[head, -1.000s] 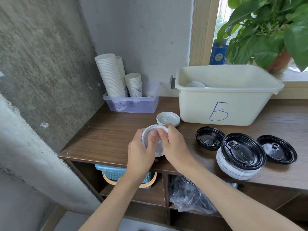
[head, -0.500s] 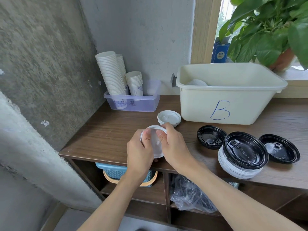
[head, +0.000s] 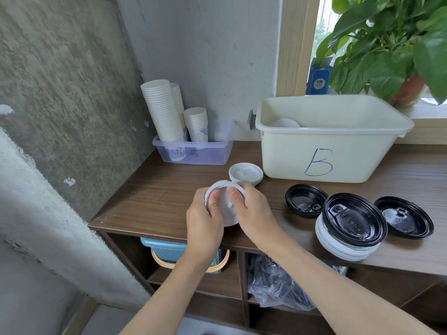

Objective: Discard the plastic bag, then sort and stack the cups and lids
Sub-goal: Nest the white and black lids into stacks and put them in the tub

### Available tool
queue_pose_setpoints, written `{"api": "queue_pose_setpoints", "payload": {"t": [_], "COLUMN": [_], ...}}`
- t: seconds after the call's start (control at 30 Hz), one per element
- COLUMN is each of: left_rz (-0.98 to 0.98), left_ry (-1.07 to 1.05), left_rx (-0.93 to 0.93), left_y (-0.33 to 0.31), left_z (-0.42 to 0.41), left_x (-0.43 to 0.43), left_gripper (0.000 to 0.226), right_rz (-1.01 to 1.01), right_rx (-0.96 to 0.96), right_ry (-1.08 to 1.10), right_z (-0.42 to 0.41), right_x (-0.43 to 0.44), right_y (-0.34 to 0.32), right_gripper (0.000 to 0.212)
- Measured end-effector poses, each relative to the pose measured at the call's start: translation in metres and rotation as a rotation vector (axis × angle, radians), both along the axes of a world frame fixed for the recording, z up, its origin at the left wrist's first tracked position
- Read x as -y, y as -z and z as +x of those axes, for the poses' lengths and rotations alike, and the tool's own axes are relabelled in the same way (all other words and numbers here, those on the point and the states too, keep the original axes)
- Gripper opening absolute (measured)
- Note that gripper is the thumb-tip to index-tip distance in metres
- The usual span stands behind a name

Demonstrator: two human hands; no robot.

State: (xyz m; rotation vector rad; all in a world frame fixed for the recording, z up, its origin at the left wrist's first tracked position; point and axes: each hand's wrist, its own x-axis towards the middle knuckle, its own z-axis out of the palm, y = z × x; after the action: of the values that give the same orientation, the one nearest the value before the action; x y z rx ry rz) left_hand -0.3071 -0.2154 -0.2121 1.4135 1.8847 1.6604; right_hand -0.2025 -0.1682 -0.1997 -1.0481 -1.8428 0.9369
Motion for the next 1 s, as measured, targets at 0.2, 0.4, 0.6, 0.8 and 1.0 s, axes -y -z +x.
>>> {"api": "queue_pose_setpoints", "payload": {"t": [0.2, 0.4, 0.6, 0.8, 1.0], "left_rz": [0.026, 0.072, 0.111, 0.069, 0.052], "left_ry": [0.087, -0.012, -0.060, -0.091, -0.071], "left_rx": [0.157, 0.049, 0.075, 0.048, 0.105], "left_y": [-0.011, -0.007, -0.003, -0.005, -0.008], "left_z": [-0.001, 0.004, 0.005, 0.003, -0.003], "left_x": [-0.001, -0.001, 0.002, 0.000, -0.002], "left_gripper": [0.053, 0.043, 0.044, 0.044, 0.052], "right_rz": [0.067, 0.106, 0.122, 0.084, 0.010], "right_rx": [0.018, 0.050, 0.051, 0.024, 0.049], "right_ry": [0.038, -0.002, -0.025, -0.069, -0.061], "right_z": [-0.001, -0.001, -0.002, -0.001, -0.001], "right_x": [0.002, 0.005, 0.010, 0.008, 0.004], "right_y": [0.002, 0.001, 0.001, 0.000, 0.000], "right_gripper": [0.029, 0.029, 0.038, 0.028, 0.028]}}
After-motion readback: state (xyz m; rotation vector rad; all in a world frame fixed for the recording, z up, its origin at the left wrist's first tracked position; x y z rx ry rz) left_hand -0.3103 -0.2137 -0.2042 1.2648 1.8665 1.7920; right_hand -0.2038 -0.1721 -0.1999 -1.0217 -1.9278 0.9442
